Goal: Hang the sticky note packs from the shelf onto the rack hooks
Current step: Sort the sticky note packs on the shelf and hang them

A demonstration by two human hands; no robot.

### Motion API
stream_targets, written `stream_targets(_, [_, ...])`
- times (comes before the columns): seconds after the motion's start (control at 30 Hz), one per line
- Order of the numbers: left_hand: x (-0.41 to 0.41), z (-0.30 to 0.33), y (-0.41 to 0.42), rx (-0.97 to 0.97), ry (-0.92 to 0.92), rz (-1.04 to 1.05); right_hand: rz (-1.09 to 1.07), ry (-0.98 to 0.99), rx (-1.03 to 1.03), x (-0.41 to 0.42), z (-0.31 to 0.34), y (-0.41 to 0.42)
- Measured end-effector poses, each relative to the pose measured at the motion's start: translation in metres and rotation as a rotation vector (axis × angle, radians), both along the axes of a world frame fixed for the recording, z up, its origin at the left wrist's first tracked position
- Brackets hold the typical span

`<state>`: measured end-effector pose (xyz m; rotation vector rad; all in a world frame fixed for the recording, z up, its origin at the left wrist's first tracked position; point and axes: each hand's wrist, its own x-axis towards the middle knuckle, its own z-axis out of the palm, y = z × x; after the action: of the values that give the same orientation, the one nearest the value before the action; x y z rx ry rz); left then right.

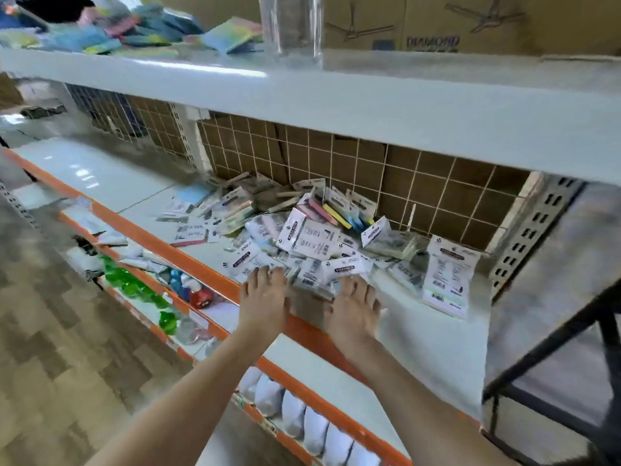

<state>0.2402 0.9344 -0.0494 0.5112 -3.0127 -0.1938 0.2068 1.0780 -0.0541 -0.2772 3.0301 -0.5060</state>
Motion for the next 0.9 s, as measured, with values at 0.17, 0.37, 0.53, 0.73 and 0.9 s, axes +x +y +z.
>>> stream_targets(0.17, [-0.021, -0.013, -0.014, -0.097, 0.047, -0.051, -0.063, 0.114, -0.046, -0.005, -0.012, 0.004])
stream_targets(0.37, [-0.024, -0.020, -0.016, -0.100, 0.195, -0.093, -0.102, 0.163, -0.004, -0.008, -0.019, 0.003])
stream_targets(0.53, [-0.018, -0.023, -0.018, -0.070, 0.368, -0.162, -0.093, 0.194, 0.061, -0.008, -0.020, 0.002])
stream_targets(0.73, [-0.012, -0.025, -0.027, 0.086, 0.443, -0.244, -0.130, 0.279, -0.014, -0.006, -0.019, 0.000])
stream_targets(0.9, [-0.007, -0.015, -0.028, 0.127, 0.533, -0.330, -0.113, 0.334, -0.095, -0.001, -0.019, 0.001])
